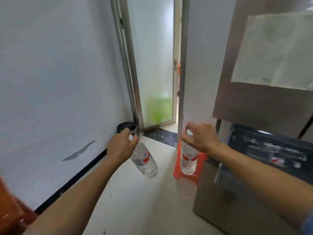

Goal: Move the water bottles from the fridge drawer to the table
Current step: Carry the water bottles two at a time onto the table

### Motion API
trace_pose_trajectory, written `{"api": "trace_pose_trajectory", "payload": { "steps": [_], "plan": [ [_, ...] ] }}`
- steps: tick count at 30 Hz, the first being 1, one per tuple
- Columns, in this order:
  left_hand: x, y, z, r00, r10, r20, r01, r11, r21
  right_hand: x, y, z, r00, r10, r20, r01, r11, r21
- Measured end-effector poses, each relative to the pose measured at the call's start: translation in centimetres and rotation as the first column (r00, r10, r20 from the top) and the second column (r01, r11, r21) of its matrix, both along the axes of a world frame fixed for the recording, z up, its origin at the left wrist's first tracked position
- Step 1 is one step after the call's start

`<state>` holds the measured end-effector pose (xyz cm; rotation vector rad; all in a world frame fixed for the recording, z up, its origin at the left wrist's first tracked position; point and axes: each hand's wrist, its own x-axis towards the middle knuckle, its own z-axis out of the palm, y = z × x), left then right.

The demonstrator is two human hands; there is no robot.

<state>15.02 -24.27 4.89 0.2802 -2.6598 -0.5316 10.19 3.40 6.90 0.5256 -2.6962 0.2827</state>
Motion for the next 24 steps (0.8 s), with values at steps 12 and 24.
{"api": "trace_pose_trajectory", "payload": {
  "steps": [12,24],
  "plan": [
    [19.1,-26.9,-5.8,0.822,0.535,0.196,-0.53,0.844,-0.081,3.5,-35.0,-5.8,0.812,0.548,0.202,-0.572,0.815,0.09],
    [33.2,-48.7,-7.6,0.477,0.836,0.27,-0.848,0.519,-0.109,10.9,-69.6,-7.9,0.517,0.812,0.272,-0.853,0.514,0.087]
  ]
}}
